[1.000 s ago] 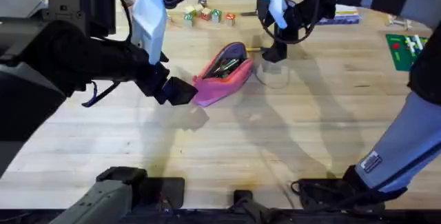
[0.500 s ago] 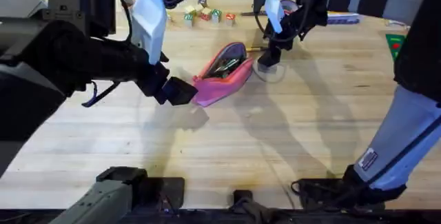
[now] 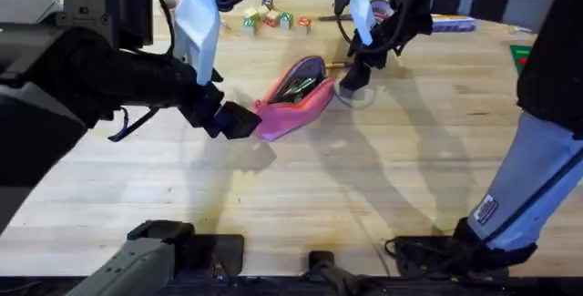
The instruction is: Unzip the bag, pick up the pens from the table one at a time and place them inside, then zip the bag closed.
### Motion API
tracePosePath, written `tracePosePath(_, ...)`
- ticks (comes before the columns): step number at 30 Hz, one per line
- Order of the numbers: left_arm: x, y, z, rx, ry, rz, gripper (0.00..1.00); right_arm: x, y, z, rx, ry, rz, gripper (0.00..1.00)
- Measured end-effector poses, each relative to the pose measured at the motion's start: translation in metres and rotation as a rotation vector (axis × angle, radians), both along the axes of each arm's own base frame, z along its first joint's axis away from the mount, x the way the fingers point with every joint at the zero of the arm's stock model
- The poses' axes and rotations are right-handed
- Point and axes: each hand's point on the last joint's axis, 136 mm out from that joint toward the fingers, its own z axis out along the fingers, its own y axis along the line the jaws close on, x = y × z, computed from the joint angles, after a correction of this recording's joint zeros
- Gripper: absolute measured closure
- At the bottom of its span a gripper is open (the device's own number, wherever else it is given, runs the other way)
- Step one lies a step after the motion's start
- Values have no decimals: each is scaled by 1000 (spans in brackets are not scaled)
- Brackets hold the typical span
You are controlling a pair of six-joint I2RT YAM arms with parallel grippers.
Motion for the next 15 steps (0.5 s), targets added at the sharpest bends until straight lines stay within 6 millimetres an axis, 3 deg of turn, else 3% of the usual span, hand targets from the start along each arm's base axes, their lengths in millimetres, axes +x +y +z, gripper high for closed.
tracePosePath(15, 0, 0, 0, 0, 0, 0, 7, 0, 1, 0, 2, 5, -10, 4)
